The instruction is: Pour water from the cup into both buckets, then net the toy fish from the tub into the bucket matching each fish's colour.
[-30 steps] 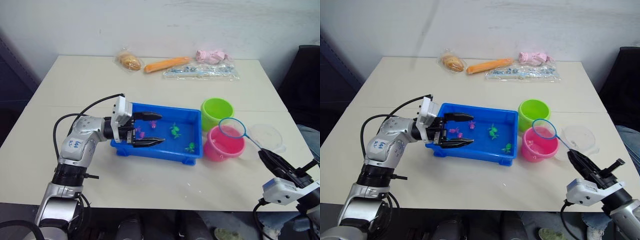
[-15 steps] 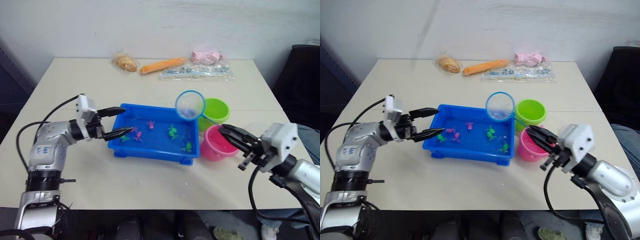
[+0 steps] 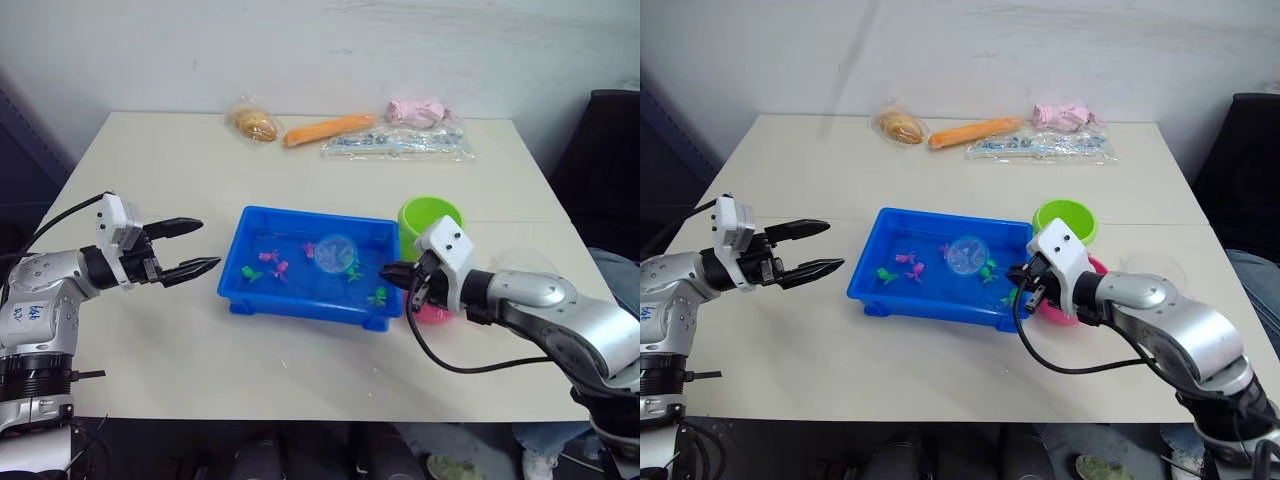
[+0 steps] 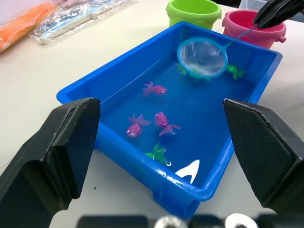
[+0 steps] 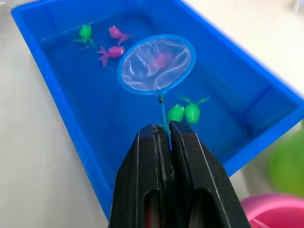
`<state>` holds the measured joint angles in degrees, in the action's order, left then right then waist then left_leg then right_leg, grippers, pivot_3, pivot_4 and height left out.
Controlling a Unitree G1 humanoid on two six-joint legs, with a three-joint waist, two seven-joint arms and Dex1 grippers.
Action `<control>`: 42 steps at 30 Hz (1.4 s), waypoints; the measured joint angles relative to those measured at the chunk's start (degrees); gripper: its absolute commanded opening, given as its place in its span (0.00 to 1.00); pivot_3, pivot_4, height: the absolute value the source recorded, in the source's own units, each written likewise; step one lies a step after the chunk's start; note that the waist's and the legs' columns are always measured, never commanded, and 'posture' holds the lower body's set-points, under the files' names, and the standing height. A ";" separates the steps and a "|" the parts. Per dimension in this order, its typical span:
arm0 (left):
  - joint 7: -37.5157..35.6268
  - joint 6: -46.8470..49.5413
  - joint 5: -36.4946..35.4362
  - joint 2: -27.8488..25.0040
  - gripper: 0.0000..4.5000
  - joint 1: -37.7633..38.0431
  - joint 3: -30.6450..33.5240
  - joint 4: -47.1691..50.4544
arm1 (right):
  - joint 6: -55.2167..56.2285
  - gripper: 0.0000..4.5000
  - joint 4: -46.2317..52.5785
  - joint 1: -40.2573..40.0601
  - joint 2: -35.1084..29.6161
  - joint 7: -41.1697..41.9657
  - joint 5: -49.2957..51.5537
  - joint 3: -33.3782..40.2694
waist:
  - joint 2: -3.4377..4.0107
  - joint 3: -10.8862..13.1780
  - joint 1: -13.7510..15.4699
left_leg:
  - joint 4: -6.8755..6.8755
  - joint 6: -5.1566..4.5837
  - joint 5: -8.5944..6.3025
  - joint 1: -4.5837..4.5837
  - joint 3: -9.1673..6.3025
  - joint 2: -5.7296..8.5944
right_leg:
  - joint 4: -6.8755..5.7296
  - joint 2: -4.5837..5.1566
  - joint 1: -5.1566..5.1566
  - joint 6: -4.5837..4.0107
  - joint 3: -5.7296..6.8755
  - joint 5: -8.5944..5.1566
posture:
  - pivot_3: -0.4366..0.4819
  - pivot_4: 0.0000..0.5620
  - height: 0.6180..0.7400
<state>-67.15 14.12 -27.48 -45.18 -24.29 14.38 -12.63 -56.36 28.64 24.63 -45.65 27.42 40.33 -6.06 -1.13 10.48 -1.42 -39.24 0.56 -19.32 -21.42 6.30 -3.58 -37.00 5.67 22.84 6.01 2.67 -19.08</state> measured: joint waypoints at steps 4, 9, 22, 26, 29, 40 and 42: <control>0.06 0.12 0.30 0.11 0.99 -0.04 -1.64 1.83 | -7.98 0.00 -3.07 4.07 0.85 -0.64 -0.22 -2.40 | 0.00 0.00 -0.14 | 0.06 0.00 0.00 -0.15 0.05 0.01 | -0.04 0.00 0.12 0.01 0.00 0.01 | 0.48 0.27 1.00; 0.52 -0.05 0.69 0.39 0.99 -0.46 -2.72 3.13 | -15.75 0.00 -7.38 10.38 4.15 -0.76 -1.01 -5.01 | 0.00 0.00 -0.34 | 0.00 0.06 0.06 -0.68 0.20 0.00 | -0.40 -0.05 0.88 0.02 -0.07 0.01 | 0.48 0.27 1.00; 2.07 -0.42 0.67 1.57 0.99 0.44 -3.03 4.68 | -17.16 0.00 -19.63 18.87 15.37 -2.98 -8.63 -7.32 | 0.00 0.00 -0.25 | -0.01 0.06 0.09 -0.85 0.45 0.00 | -0.41 -0.06 1.00 0.01 -0.02 0.01 | 0.48 0.27 1.00; 2.14 -0.42 0.65 1.60 0.99 0.93 -3.03 5.34 | -15.46 0.00 -22.25 19.03 18.11 -3.90 -10.12 -5.74 | 0.00 0.00 -0.29 | 0.00 0.07 0.09 -0.85 0.49 -0.01 | -0.42 -0.08 1.01 0.01 -0.02 0.01 | 0.48 0.27 1.00; 2.15 -0.42 0.65 1.60 0.99 1.35 -3.03 5.34 | -14.70 0.00 -22.70 19.02 19.90 -4.26 -10.17 -3.33 | 0.00 0.00 -0.31 | 0.00 0.07 0.10 -0.87 0.49 -0.02 | -0.42 -0.09 1.04 0.01 -0.02 0.01 | 0.48 0.27 1.00; 2.04 -1.03 0.72 2.12 0.99 0.16 -3.23 4.71 | -13.93 0.00 -11.81 13.20 16.70 0.09 -7.16 1.66 | 0.00 0.00 -0.18 | 0.01 0.07 0.09 -0.88 0.48 0.00 | -0.40 -0.09 1.03 0.01 -0.01 0.01 | 0.48 0.27 1.00; 1.98 -1.19 0.78 2.21 0.99 -0.26 -3.28 4.04 | -13.63 0.00 -8.79 11.35 15.11 1.26 -6.34 2.98 | 0.00 0.00 -0.15 | 0.01 0.07 0.09 -0.89 0.47 0.01 | -0.40 -0.08 1.03 0.01 0.00 0.01 | 0.48 0.27 1.00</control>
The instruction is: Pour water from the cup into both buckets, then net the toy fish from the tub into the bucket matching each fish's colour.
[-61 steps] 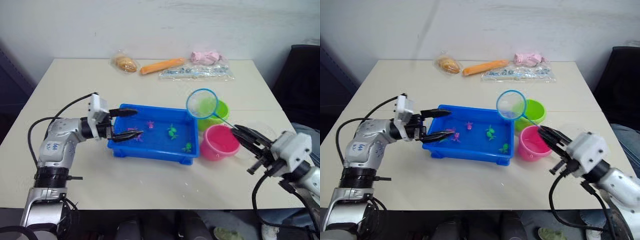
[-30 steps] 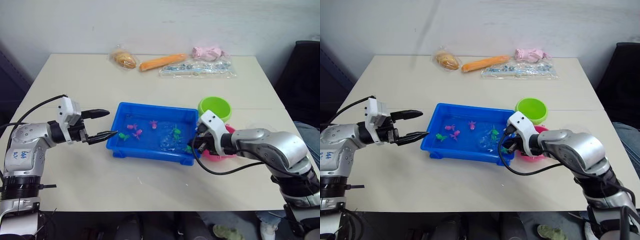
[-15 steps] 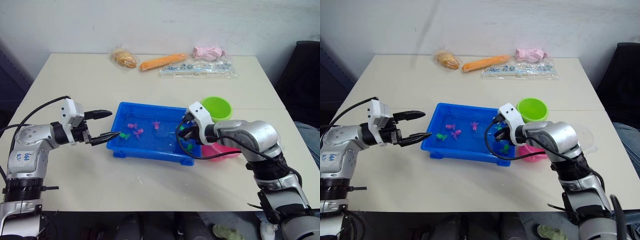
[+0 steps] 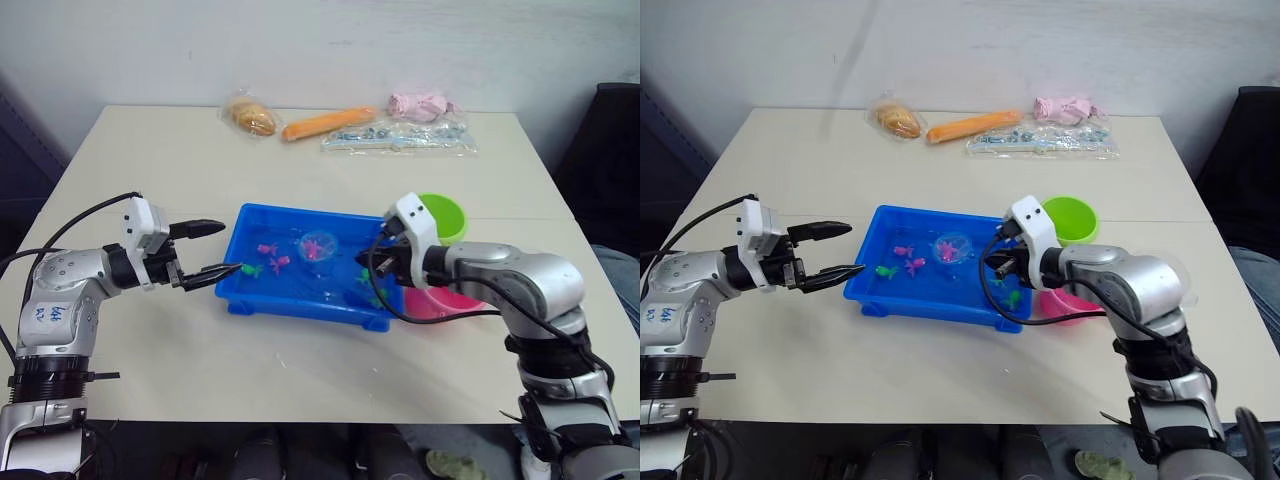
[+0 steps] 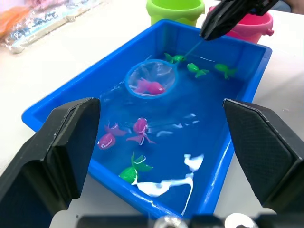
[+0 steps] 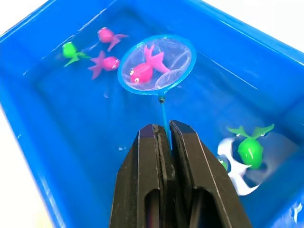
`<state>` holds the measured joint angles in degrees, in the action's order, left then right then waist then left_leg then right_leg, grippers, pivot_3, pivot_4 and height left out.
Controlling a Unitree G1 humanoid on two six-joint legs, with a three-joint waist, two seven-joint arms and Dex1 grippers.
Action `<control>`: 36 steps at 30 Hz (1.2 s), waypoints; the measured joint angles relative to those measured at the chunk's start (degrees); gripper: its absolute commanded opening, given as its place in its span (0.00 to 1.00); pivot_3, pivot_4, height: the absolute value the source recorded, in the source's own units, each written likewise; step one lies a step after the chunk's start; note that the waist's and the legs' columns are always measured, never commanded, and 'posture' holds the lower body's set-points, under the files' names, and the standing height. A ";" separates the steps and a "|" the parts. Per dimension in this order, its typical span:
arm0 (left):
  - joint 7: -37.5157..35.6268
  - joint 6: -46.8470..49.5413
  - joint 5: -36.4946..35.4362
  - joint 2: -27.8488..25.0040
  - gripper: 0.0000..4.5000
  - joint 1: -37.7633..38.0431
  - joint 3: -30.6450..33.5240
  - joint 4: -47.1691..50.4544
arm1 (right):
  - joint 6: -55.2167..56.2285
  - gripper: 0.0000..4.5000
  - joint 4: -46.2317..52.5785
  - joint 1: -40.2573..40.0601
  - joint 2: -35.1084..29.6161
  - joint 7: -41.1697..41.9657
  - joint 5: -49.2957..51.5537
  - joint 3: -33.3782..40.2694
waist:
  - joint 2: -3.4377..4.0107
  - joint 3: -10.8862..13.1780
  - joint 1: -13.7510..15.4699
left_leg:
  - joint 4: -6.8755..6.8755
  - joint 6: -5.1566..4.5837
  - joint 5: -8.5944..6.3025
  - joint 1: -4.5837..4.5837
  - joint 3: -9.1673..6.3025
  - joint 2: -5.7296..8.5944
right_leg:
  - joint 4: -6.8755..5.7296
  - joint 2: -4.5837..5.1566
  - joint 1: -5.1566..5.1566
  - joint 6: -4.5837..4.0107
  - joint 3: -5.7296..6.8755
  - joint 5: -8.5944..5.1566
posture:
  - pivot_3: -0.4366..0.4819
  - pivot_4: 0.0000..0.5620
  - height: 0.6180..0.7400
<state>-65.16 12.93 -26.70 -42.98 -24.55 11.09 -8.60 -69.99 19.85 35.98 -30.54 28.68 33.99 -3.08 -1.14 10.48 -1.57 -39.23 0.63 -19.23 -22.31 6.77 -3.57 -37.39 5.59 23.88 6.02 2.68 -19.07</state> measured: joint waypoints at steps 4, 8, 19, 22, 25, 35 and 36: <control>-0.62 -0.59 0.15 0.80 0.99 -0.91 -0.94 -1.49 | 2.64 0.00 6.77 -5.47 -3.08 2.36 1.61 4.02 | 0.00 0.00 0.04 | 0.01 0.00 0.00 0.00 0.01 0.01 | 0.02 -0.02 -0.01 0.00 0.01 0.00 | 0.48 0.27 1.00; -1.27 -1.13 0.23 1.83 0.99 -2.55 -1.97 -2.61 | 4.93 0.00 12.17 -10.23 -5.51 3.67 3.23 8.38 | 0.00 0.00 0.09 | 0.00 0.00 0.00 0.01 0.01 0.06 | 0.02 -0.02 -0.02 0.00 0.01 0.00 | 0.48 0.27 1.00; -8.20 0.96 0.05 3.90 0.99 -7.84 -8.56 -2.58 | 3.94 0.00 26.84 -28.59 -9.70 2.30 12.05 31.20 | -0.02 -0.01 0.26 | 0.00 0.00 0.00 0.07 -0.10 0.33 | 0.05 -0.06 -0.14 0.00 0.00 0.00 | 0.48 0.27 1.00; -9.29 1.43 -0.04 5.77 0.99 -10.68 -10.19 -2.33 | 5.19 0.00 30.68 -37.85 -9.87 2.70 12.76 38.38 | -0.03 -0.02 1.04 | 0.00 0.00 0.00 0.11 -0.08 0.39 | 0.13 -0.08 -0.24 0.03 0.01 0.02 | 0.48 0.27 1.00; -10.25 1.38 -0.05 8.04 0.99 -13.42 -11.46 -3.23 | 7.33 0.00 32.96 -45.86 -9.42 3.11 13.08 45.09 | -0.05 -0.03 1.70 | -0.01 -0.05 0.03 0.14 -0.04 0.46 | 0.40 -0.10 -0.38 0.16 0.00 0.09 | 0.48 0.27 1.00; -12.84 0.97 0.41 11.56 0.99 -15.30 -13.65 -5.96 | 22.79 0.00 33.43 -62.79 -5.06 3.39 2.32 49.02 | -0.07 -0.04 1.44 | -0.01 -0.06 0.13 0.24 -0.05 0.53 | 0.42 -0.09 -0.40 0.18 -0.08 0.10 | 0.48 0.27 1.00; -12.95 0.84 0.44 11.73 0.99 -15.38 -13.73 -5.97 | 25.06 0.00 33.31 -63.37 -5.07 3.41 0.30 48.37 | -0.06 -0.04 1.50 | -0.01 -0.05 0.15 0.24 -0.06 0.54 | 0.41 -0.10 -0.40 0.18 -0.09 0.10 | 0.48 0.27 1.00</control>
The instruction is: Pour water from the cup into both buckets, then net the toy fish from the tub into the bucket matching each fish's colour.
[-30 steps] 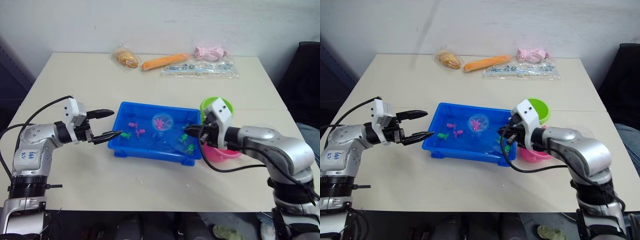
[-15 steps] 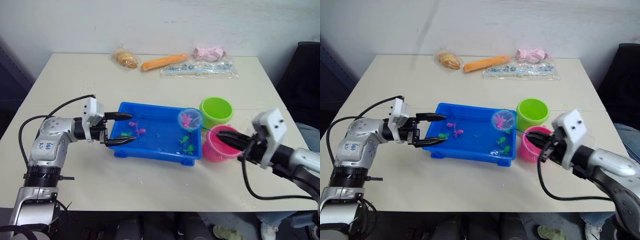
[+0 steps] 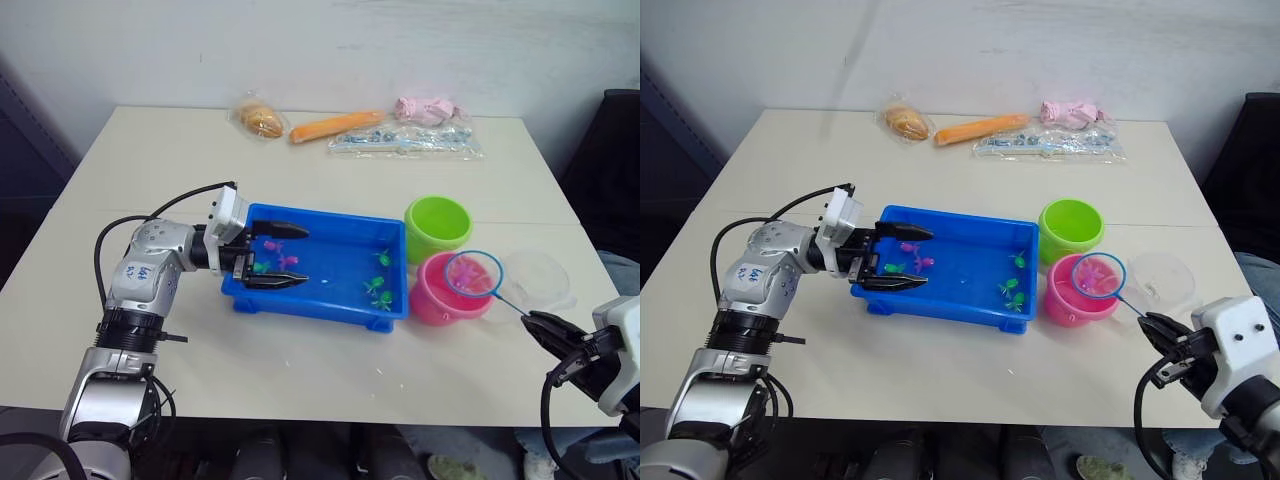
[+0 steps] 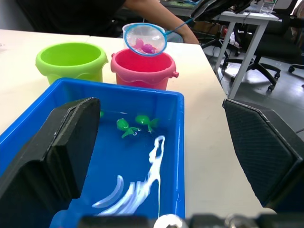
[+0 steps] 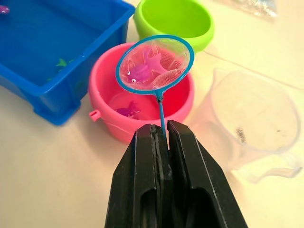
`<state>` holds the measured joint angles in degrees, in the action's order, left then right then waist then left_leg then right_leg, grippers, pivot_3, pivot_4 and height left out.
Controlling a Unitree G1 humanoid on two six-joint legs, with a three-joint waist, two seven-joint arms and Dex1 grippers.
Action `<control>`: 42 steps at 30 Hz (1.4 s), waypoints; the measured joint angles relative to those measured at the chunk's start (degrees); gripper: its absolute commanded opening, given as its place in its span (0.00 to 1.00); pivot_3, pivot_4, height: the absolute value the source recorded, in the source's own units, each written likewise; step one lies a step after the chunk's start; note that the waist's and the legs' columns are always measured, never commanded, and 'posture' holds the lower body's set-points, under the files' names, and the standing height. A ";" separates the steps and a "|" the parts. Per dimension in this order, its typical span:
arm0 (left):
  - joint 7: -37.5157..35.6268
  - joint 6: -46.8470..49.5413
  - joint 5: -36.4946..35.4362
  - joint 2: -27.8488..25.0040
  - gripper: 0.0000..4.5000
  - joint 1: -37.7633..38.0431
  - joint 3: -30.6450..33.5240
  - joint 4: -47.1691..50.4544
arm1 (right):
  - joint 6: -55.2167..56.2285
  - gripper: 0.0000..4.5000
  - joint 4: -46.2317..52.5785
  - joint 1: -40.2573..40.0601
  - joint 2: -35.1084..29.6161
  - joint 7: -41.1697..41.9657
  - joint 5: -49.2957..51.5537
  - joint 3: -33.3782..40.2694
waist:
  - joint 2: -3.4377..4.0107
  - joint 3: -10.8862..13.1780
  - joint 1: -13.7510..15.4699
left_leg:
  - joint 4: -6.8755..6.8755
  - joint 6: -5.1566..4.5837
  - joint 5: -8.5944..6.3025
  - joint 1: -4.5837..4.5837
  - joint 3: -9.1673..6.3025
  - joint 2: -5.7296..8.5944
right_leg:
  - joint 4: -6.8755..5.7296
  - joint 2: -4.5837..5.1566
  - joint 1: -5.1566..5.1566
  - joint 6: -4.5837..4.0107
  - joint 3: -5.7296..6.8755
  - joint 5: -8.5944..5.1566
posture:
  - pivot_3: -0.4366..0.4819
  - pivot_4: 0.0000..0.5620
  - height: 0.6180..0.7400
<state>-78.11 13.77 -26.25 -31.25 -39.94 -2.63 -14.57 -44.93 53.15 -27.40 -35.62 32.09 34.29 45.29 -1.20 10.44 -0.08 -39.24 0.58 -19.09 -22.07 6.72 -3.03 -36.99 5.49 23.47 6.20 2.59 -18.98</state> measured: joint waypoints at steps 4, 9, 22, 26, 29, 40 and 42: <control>-0.19 -0.08 0.23 0.83 0.99 -0.05 -0.16 -0.02 | 10.20 0.00 -3.55 -4.07 -0.61 0.91 -10.54 -4.30 | 0.00 0.00 0.15 | 0.00 0.00 0.02 -0.02 -0.02 0.06 | 0.02 0.01 -0.01 0.02 -0.01 0.01 | 0.48 0.27 1.00; -0.02 -0.03 0.33 1.20 0.99 0.00 -0.17 0.12 | 22.06 0.00 -7.20 -4.64 -0.63 1.89 -19.03 -7.29 | 0.00 0.00 0.13 | 0.00 -0.01 0.07 -0.01 -0.03 0.09 | 0.00 0.04 -0.01 0.03 -0.02 0.02 | 0.48 0.27 1.00; 1.17 -0.03 0.33 1.49 0.99 0.07 -0.16 0.27 | 64.67 0.00 -26.26 -4.26 -0.64 -5.90 -49.88 -11.48 | 0.00 0.00 -0.02 | -0.01 0.08 0.14 0.03 -0.02 0.08 | -0.07 0.06 -0.01 0.03 -0.04 0.02 | 0.48 0.27 1.00; 1.96 -0.02 0.33 1.92 0.99 0.08 -0.16 0.35 | 73.66 0.00 -29.93 -3.19 -1.68 -11.33 -58.38 -11.47 | 0.00 0.00 -0.03 | -0.01 0.10 0.16 0.06 0.00 0.09 | -0.10 0.07 -0.01 0.03 -0.07 0.01 | 0.48 0.27 1.00; 2.61 -0.02 0.32 1.96 0.99 0.08 -0.14 0.38 | 80.54 0.00 -31.56 -3.26 -3.05 -16.07 -65.94 -11.38 | 0.00 0.00 -0.09 | -0.01 0.13 0.18 0.07 0.00 0.08 | -0.13 0.06 -0.01 0.03 -0.08 0.01 | 0.48 0.27 1.00; 3.72 0.55 0.28 0.96 0.99 1.13 0.57 2.60 | 85.08 0.00 -33.76 -1.20 -4.62 -23.71 -76.01 -11.21 | 0.00 0.00 -0.25 | -0.01 0.16 0.20 0.23 0.07 0.08 | -0.20 0.06 -0.09 0.03 -0.19 0.01 | 0.48 0.27 1.00; 4.00 0.70 0.26 0.91 0.99 1.50 0.59 2.75 | 83.83 0.00 -34.79 -0.26 -4.88 -24.40 -77.91 -11.21 | 0.00 0.00 -0.21 | -0.01 0.16 0.20 0.30 0.11 0.09 | -0.25 0.06 -0.12 0.03 -0.24 0.01 | 0.48 0.27 1.00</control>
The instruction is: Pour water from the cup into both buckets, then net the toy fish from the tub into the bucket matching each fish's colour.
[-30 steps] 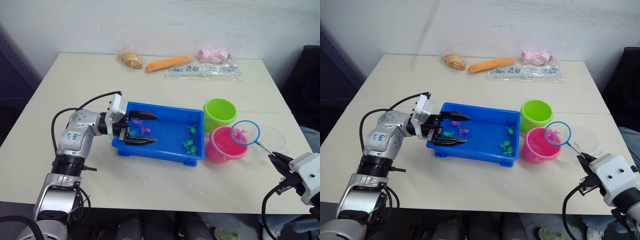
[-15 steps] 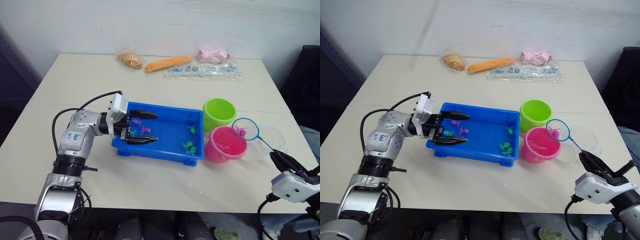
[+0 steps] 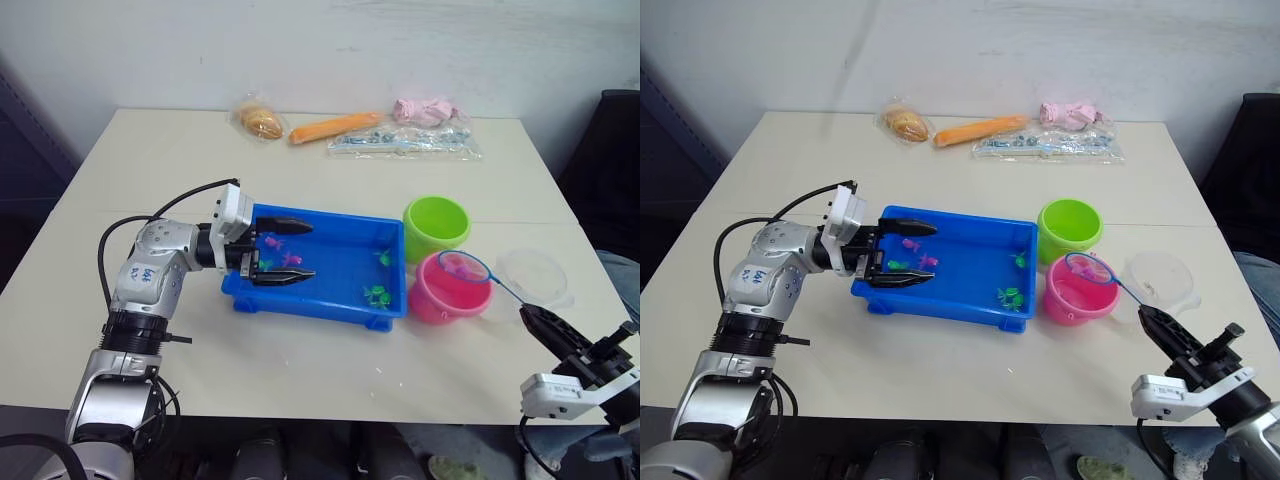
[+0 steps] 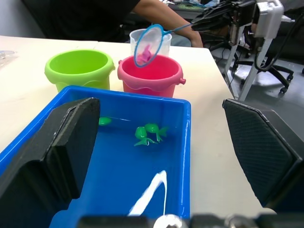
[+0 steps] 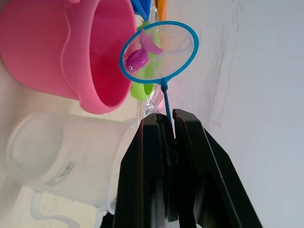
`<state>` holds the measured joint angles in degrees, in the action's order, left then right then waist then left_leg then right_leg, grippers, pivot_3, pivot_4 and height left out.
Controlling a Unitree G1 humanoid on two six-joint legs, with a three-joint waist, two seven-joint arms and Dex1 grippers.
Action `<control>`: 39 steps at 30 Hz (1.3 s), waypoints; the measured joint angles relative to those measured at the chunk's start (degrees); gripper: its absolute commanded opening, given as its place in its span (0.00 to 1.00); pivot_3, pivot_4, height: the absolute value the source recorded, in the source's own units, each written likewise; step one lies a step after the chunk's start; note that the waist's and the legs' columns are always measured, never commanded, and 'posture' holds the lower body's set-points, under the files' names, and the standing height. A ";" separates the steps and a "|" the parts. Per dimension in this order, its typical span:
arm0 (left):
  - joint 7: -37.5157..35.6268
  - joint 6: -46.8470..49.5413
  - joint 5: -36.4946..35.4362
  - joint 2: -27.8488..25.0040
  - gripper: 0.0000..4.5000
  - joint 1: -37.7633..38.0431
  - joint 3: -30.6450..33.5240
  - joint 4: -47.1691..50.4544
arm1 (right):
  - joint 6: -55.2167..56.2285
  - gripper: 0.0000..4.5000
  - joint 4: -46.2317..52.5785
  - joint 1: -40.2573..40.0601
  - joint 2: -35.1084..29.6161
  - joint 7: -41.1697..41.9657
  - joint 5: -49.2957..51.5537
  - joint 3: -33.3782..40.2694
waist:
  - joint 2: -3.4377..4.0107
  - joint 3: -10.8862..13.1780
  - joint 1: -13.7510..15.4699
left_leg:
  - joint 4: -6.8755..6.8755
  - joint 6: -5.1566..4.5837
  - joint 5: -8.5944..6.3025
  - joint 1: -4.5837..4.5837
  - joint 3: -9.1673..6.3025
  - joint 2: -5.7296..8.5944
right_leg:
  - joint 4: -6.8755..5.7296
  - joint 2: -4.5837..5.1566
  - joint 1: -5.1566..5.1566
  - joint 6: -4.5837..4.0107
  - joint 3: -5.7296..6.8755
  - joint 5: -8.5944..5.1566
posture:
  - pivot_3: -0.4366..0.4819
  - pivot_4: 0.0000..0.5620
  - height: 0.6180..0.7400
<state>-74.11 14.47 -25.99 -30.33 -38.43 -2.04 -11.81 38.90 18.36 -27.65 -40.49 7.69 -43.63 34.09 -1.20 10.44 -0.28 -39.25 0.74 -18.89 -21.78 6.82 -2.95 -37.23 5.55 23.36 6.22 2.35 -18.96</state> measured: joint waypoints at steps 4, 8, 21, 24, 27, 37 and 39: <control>0.67 0.45 -0.01 -0.12 0.99 0.58 0.85 0.16 | -0.04 0.00 -1.71 -0.06 -1.44 -3.47 -4.65 0.00 | 0.00 0.00 0.04 | 0.02 0.00 0.00 0.13 0.03 0.00 | -0.09 0.00 -0.02 -0.02 -0.13 -0.02 | 0.48 0.27 1.00; 0.89 0.55 -0.02 -0.12 0.99 0.58 1.02 0.64 | -0.21 0.00 -1.94 -0.27 -1.45 -5.70 -5.84 -0.06 | 0.00 0.00 -0.02 | 0.02 0.00 0.00 0.30 0.04 0.01 | -0.13 -0.01 -0.11 -0.02 -0.25 -0.02 | 0.48 0.27 1.00; 1.52 0.90 -0.08 -0.12 0.99 1.02 1.44 2.07 | -2.20 0.00 4.37 -3.01 0.69 -3.94 -5.64 -2.51 | 0.00 0.00 -0.14 | 0.05 -0.01 -0.01 0.59 0.03 0.02 | -0.13 -0.02 -0.39 -0.02 -0.37 -0.01 | 0.48 0.27 1.00; 1.52 0.92 -0.08 -0.12 0.99 1.03 1.47 2.08 | -3.31 0.00 4.40 -2.91 0.69 -3.61 -5.56 -2.41 | 0.00 0.00 -0.14 | 0.05 -0.01 -0.01 0.64 0.01 0.02 | -0.13 -0.02 -0.43 -0.02 -0.36 -0.02 | 0.48 0.27 1.00; 1.51 0.98 -0.08 -0.11 0.99 1.04 1.47 2.08 | -4.57 0.00 4.30 -2.19 0.59 -3.54 -5.27 -2.10 | 0.00 0.00 -0.22 | 0.05 -0.01 -0.01 0.65 -0.01 0.01 | -0.13 -0.02 -0.43 -0.02 -0.36 -0.02 | 0.48 0.27 1.00; 1.51 0.98 -0.09 -0.18 0.99 2.35 1.76 2.12 | -12.49 0.00 6.99 1.36 0.92 7.22 24.44 -6.66 | 0.00 0.00 -0.98 | 0.06 -0.04 -0.03 0.73 -0.28 -0.02 | -0.13 -0.02 -0.57 -0.02 -0.31 -0.01 | 0.48 0.27 1.00; 1.64 1.02 -0.10 -0.24 0.99 2.98 1.86 2.16 | -16.43 0.00 9.04 2.41 1.12 10.62 33.42 -8.57 | -0.01 0.00 -1.15 | 0.06 -0.05 -0.03 0.73 -0.36 -0.04 | -0.11 -0.02 -0.61 -0.02 -0.26 -0.01 | 0.48 0.27 1.00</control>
<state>-72.47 15.49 -26.09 -30.57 -35.45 -0.19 -9.65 22.47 27.40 -25.25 -39.37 18.31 -10.20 25.52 -1.21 10.44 -1.43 -39.19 0.68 -18.92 -21.05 6.46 -2.99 -37.35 5.54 22.75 6.20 2.09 -18.98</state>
